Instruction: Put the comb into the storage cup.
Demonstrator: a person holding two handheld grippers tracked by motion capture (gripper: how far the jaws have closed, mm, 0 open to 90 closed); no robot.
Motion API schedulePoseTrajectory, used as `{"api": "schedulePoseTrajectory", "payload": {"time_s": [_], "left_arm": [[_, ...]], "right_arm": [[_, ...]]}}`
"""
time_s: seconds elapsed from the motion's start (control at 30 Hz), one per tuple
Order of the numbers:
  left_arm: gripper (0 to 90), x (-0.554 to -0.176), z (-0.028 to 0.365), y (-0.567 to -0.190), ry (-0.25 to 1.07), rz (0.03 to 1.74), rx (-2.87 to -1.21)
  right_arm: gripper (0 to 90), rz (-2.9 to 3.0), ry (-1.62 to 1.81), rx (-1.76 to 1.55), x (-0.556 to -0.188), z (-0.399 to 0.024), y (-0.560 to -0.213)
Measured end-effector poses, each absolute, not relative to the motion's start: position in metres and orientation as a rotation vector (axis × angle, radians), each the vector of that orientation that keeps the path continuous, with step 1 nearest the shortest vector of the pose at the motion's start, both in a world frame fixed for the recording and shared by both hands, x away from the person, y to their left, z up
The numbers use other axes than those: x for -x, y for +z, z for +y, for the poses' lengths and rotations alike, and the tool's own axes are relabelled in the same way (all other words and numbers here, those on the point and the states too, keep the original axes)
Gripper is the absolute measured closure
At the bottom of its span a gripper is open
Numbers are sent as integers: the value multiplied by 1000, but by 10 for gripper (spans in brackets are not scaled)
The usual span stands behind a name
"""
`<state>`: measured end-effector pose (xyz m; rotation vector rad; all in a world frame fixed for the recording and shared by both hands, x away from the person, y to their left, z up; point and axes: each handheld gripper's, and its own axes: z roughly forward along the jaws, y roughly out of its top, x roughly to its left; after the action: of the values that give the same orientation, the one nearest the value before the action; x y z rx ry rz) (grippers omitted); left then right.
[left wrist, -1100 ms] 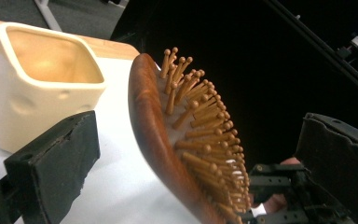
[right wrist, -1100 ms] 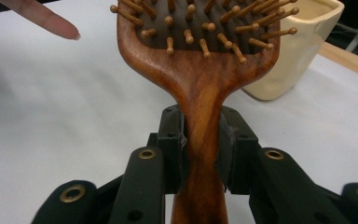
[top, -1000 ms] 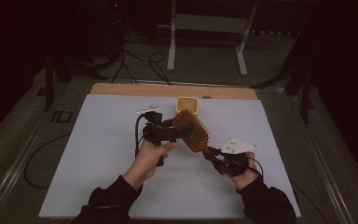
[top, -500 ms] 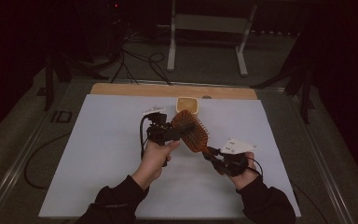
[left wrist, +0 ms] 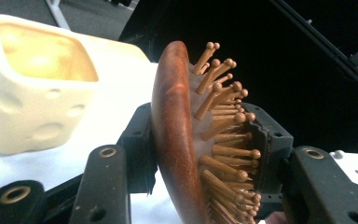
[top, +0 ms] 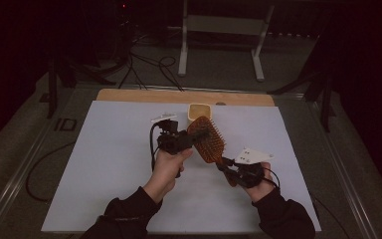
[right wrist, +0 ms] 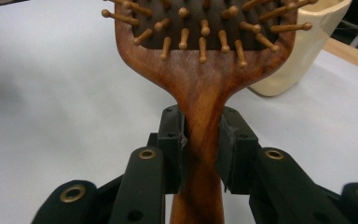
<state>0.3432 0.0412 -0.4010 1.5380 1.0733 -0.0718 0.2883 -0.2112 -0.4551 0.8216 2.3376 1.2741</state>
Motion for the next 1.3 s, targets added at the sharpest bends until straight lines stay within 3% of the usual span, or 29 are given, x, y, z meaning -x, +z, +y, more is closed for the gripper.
{"api": "schedulePoseTrajectory", "payload": {"time_s": [0.43, 0.63, 0.8, 1.3], "left_arm": [[551, -340, 35, -385, -51, 998, -1570], [552, -339, 34, -378, -50, 977, -1564], [552, -339, 34, -372, -32, 959, -1579], [553, -346, 58, -335, 53, 924, -1532]], "right_arm": [[712, 2307, 1334, -821, -288, -215, -451], [541, 2324, 1346, -787, -288, -215, -453], [487, 2327, 1341, -805, -289, -214, -455], [157, 2355, 1348, -882, -292, -221, -460]]}}
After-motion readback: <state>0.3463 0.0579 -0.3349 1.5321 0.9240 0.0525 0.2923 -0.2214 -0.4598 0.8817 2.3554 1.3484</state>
